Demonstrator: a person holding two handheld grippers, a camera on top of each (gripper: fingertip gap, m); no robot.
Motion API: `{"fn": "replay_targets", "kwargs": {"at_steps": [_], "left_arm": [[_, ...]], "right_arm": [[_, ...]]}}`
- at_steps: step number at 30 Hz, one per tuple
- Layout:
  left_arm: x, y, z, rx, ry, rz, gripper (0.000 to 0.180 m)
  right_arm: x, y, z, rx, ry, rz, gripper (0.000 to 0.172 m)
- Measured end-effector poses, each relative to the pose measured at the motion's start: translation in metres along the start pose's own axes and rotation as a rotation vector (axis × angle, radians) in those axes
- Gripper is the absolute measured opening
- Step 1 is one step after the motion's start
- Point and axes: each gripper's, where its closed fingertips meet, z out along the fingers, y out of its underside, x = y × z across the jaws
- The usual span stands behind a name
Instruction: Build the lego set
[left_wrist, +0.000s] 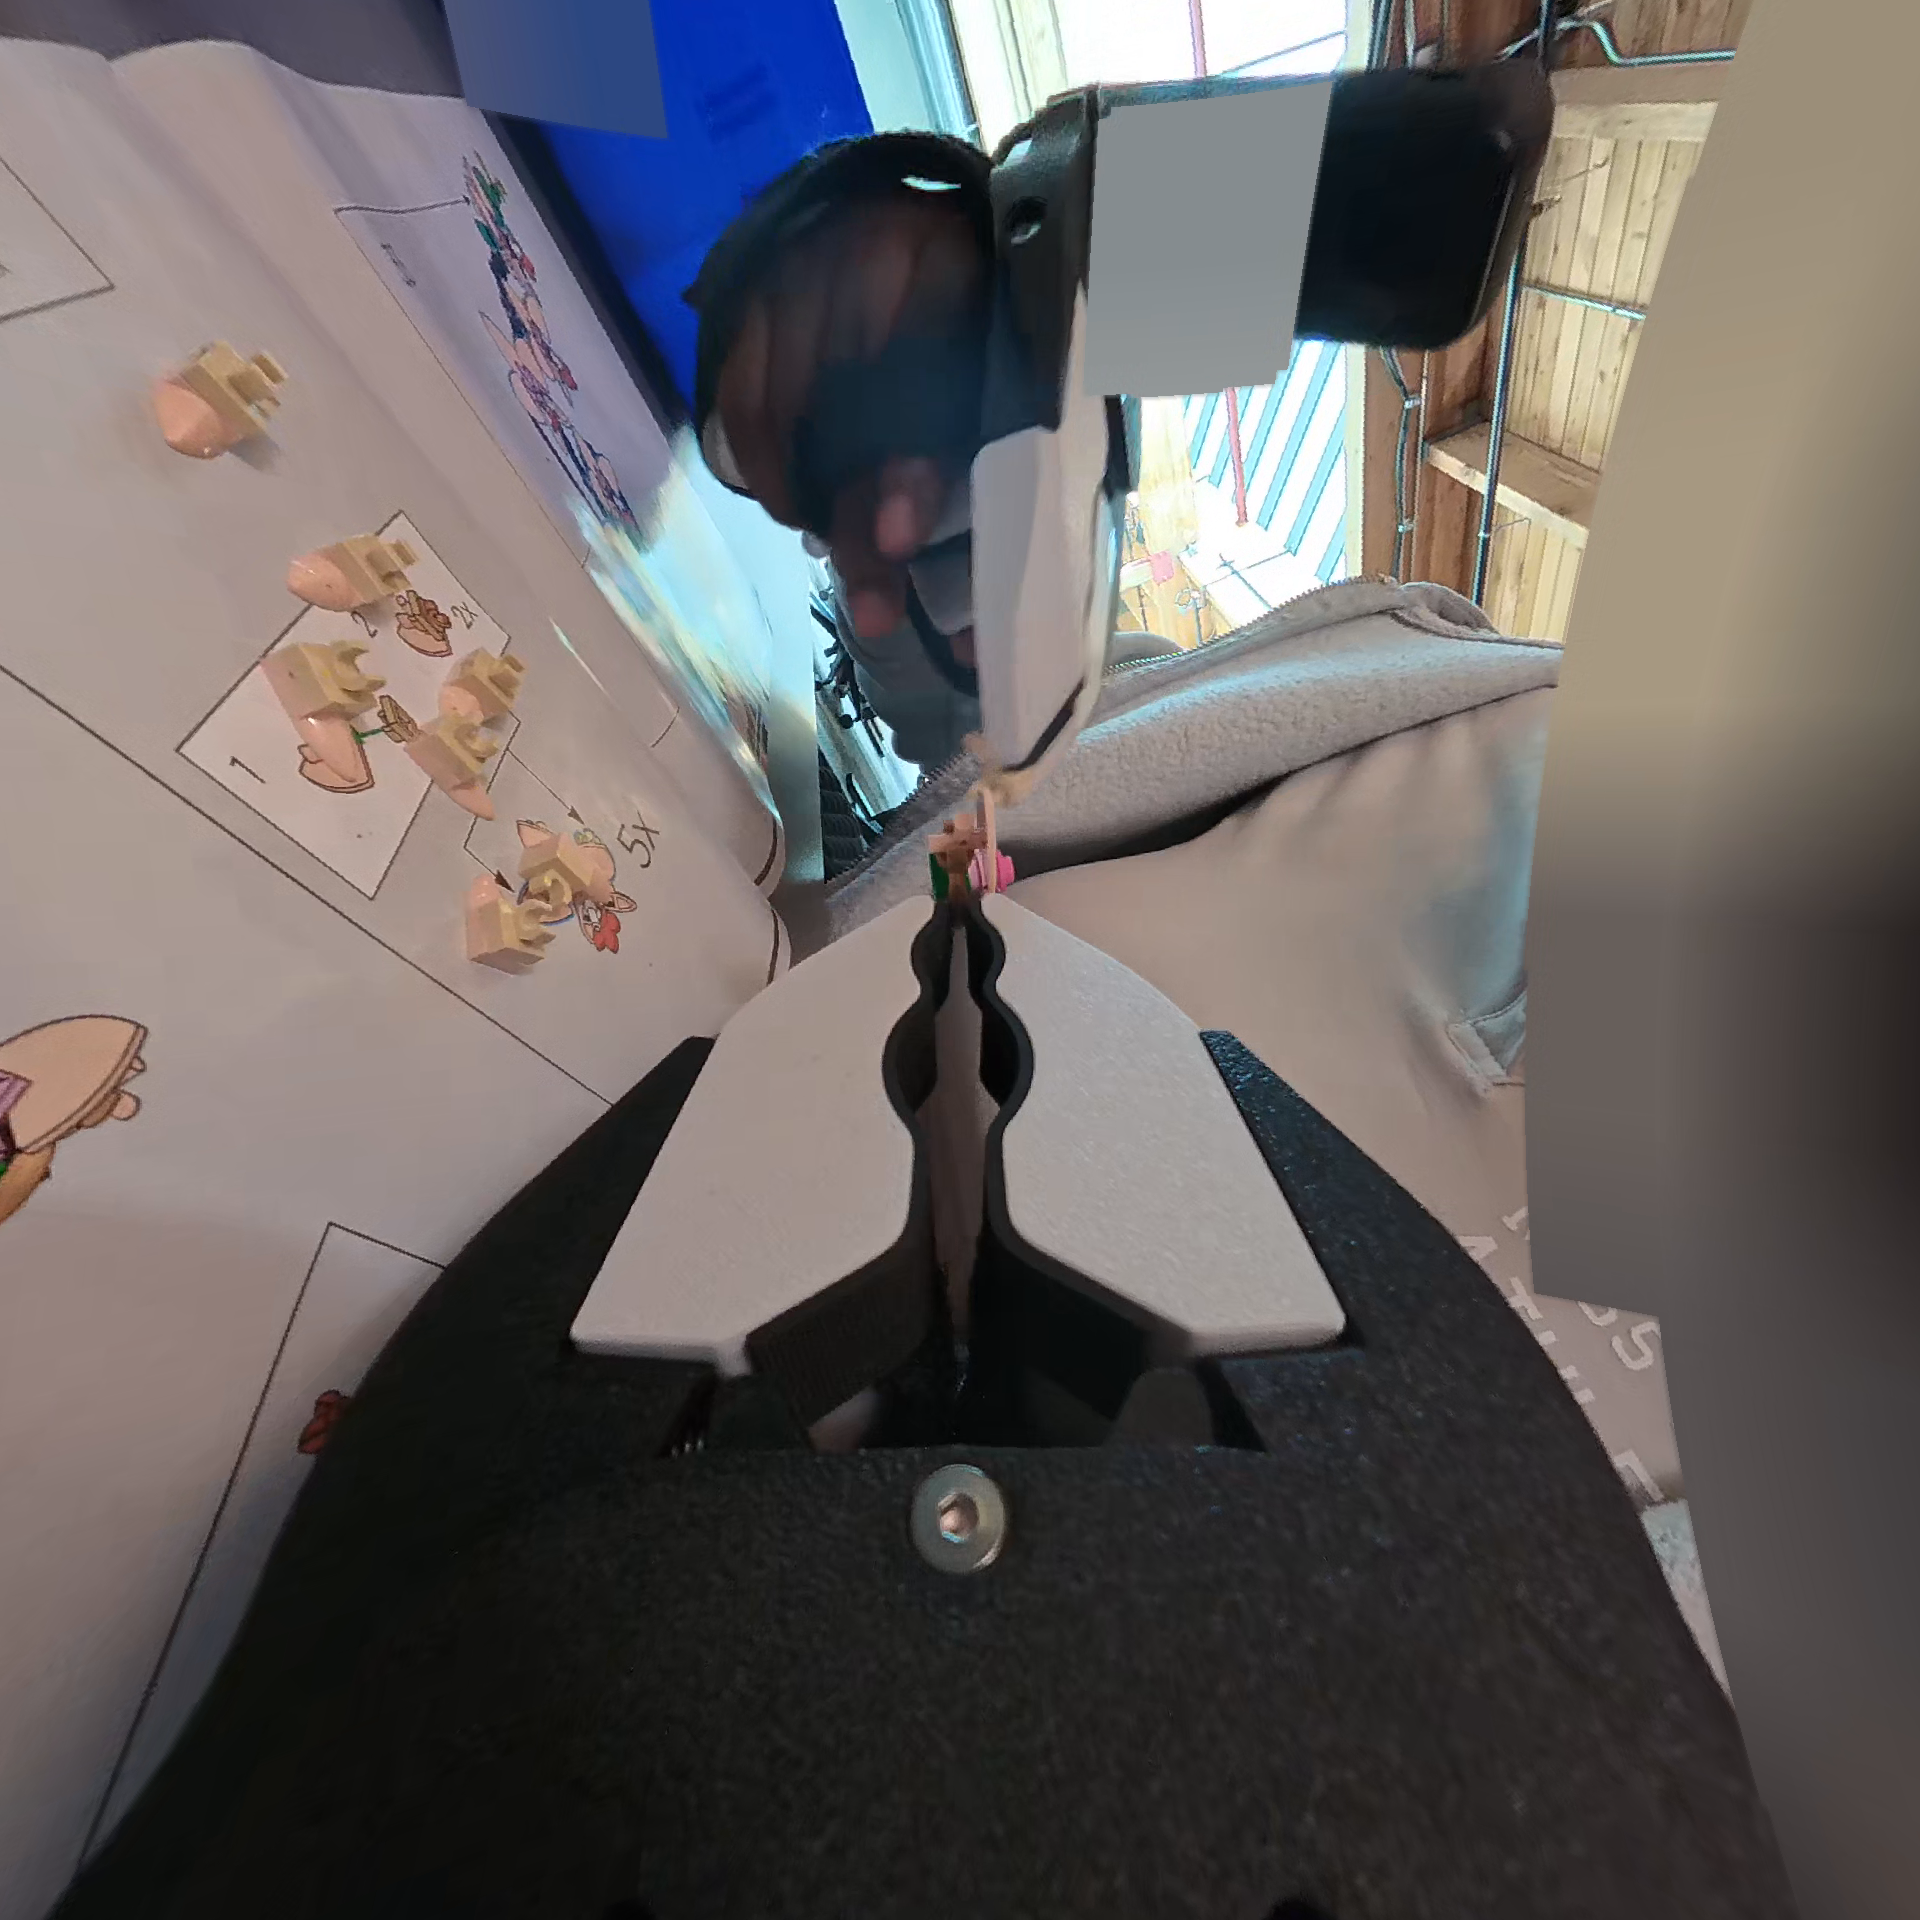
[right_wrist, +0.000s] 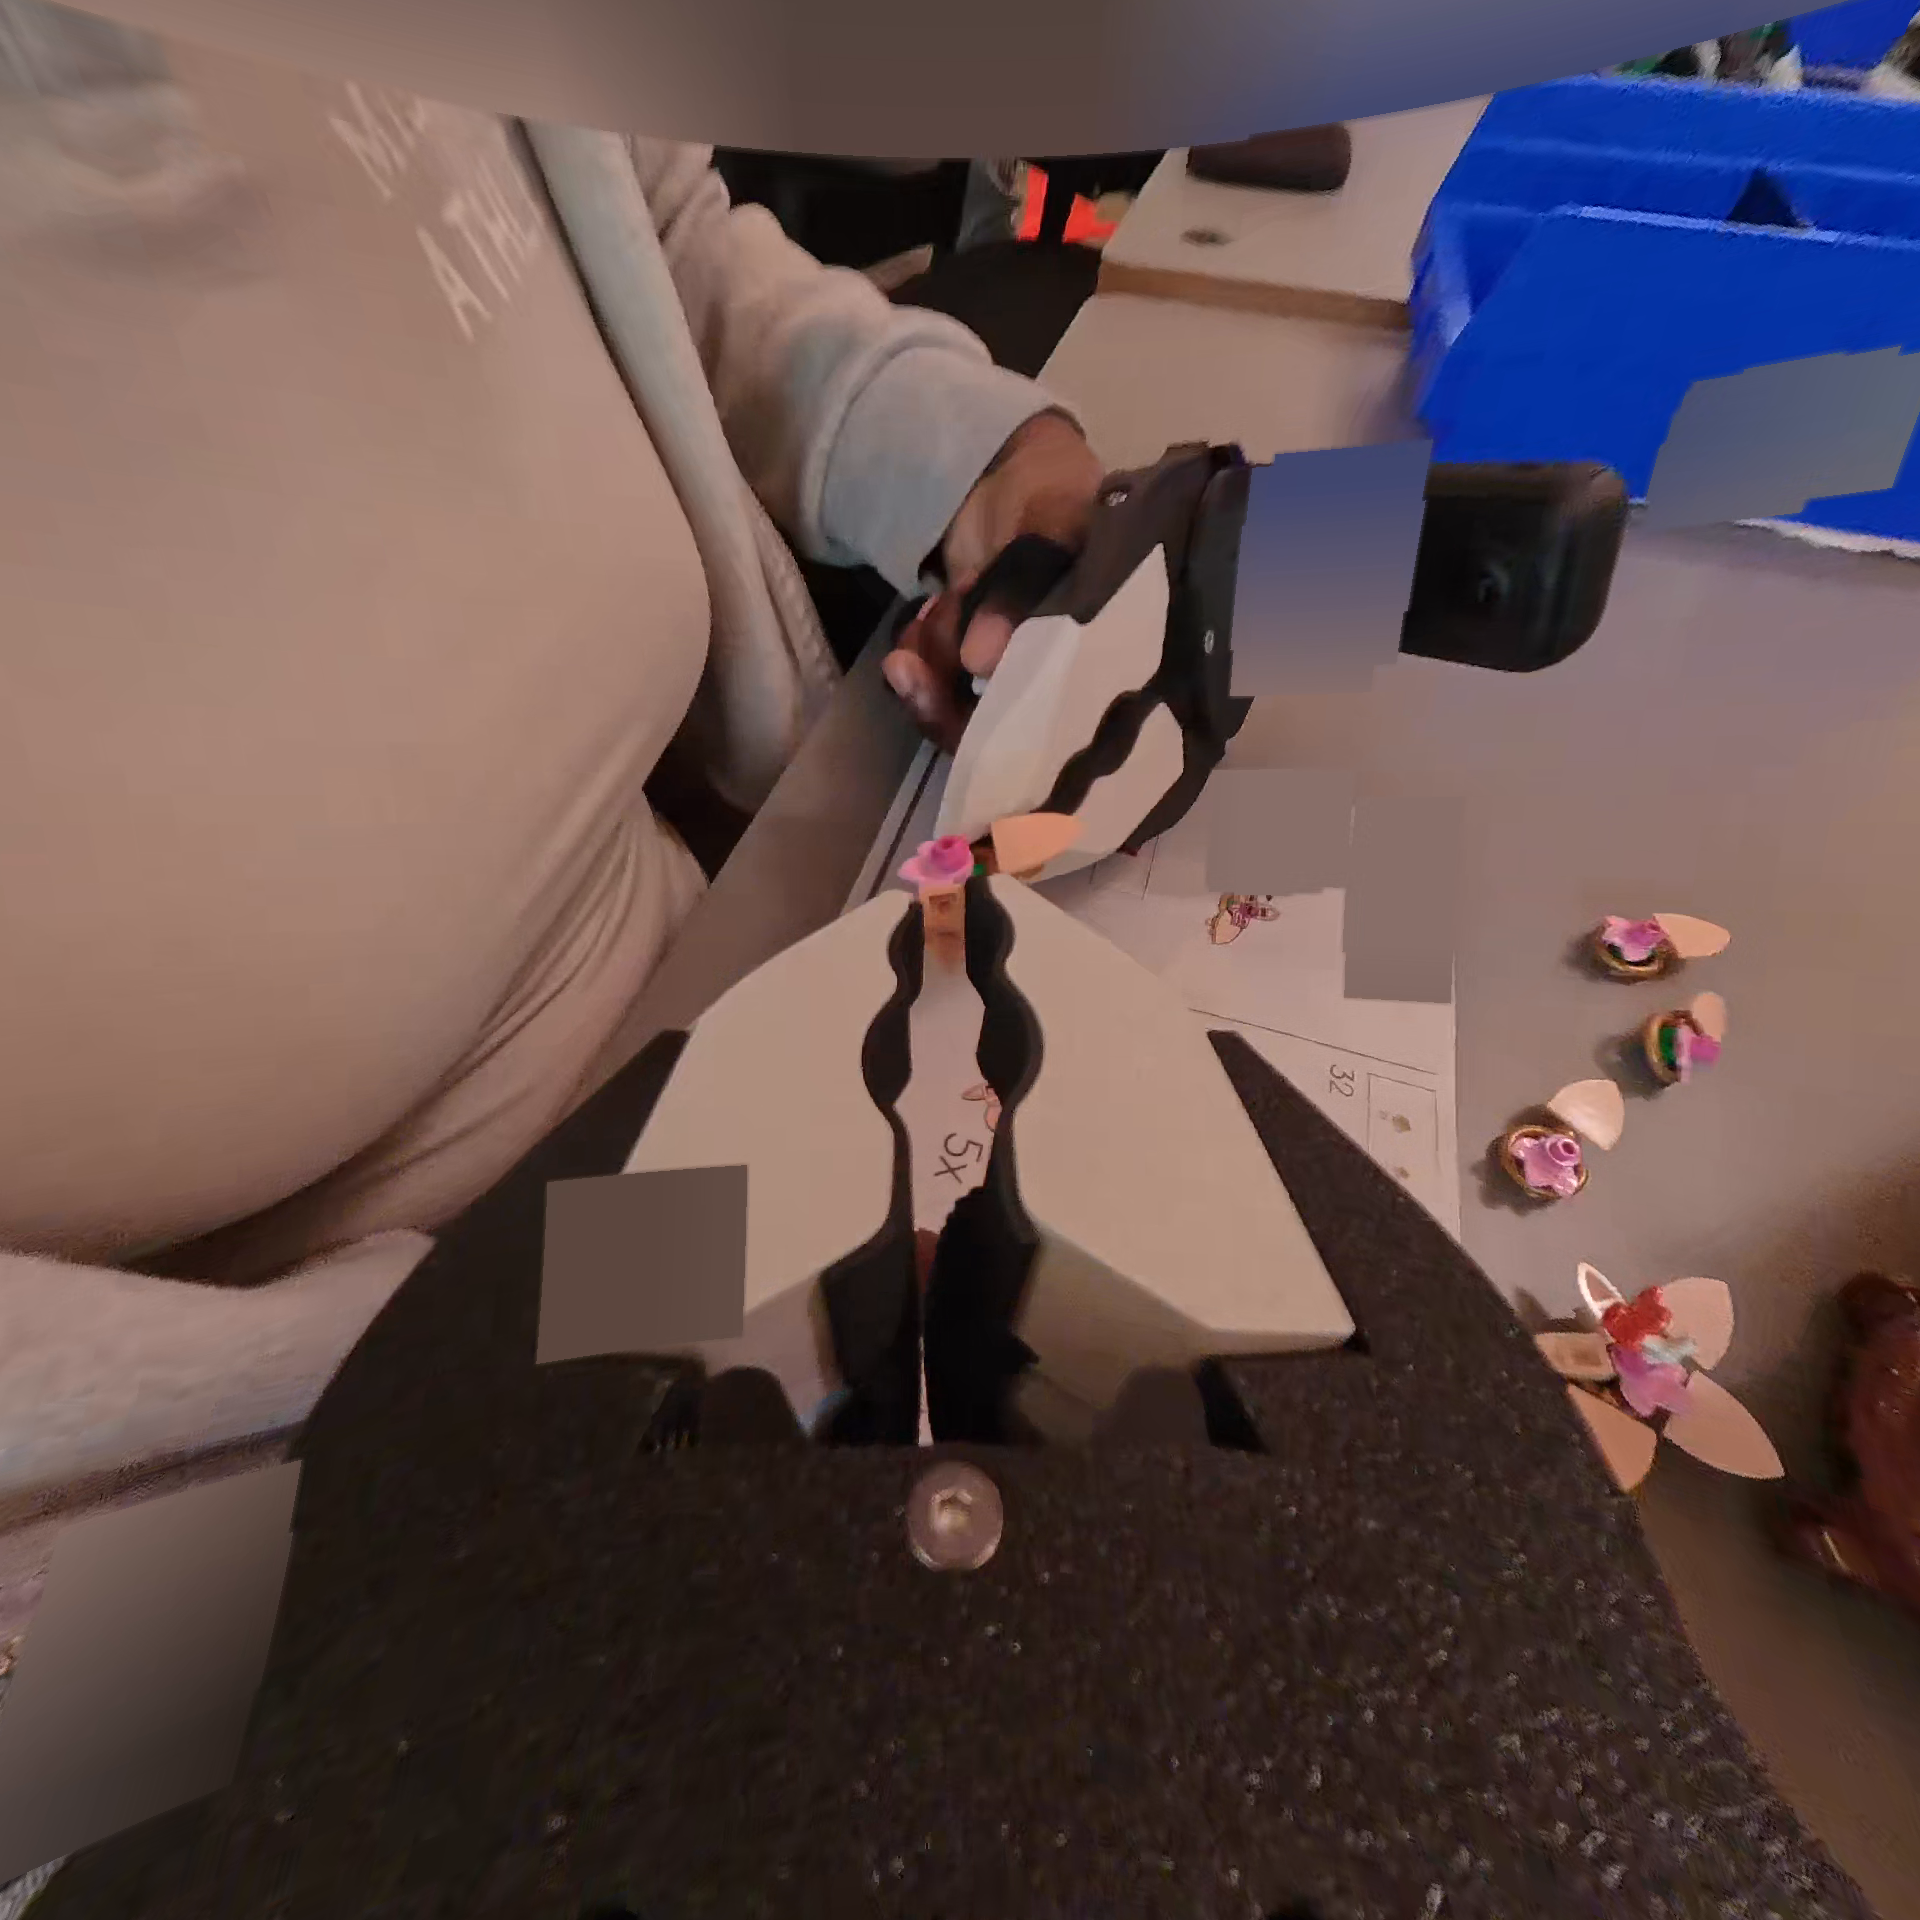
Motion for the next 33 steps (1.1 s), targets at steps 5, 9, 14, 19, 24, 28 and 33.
{"fn": "replay_targets", "kwargs": {"at_steps": [5,9,14,19,24,28,33], "left_arm": [[0.0002,-0.0007,-0.0003,0.005,0.002,-0.001,0.003],[0.0009,-0.0012,-0.0005,0.005,0.011,-0.007,0.003],[0.0007,0.0,0.0001,-0.003,0.009,-0.007,0.003],[-0.0001,0.002,0.0005,-0.018,0.002,-0.002,0.003],[-0.0014,0.0035,0.0013,-0.026,-0.014,0.011,0.002],[-0.0022,0.0056,0.0023,-0.04,-0.027,0.022,0.002],[-0.0027,0.0071,0.0031,-0.051,-0.032,0.025,0.002]], "right_arm": [[0.0059,0.0016,0.0062,-0.002,0.018,-0.018,0.006],[0.0059,0.0031,0.0065,-0.005,0.03,-0.038,0.006],[0.0059,0.0032,0.0086,-0.001,0.034,-0.05,0.006],[0.005,0.0047,0.0102,-0.025,0.022,-0.058,0.006],[0.0043,0.0067,0.0108,-0.048,0.016,-0.058,0.006],[0.0031,0.0086,0.0115,-0.076,0.018,-0.073,0.006],[0.0016,0.0101,0.0119,-0.095,0.016,-0.086,0.006]]}}
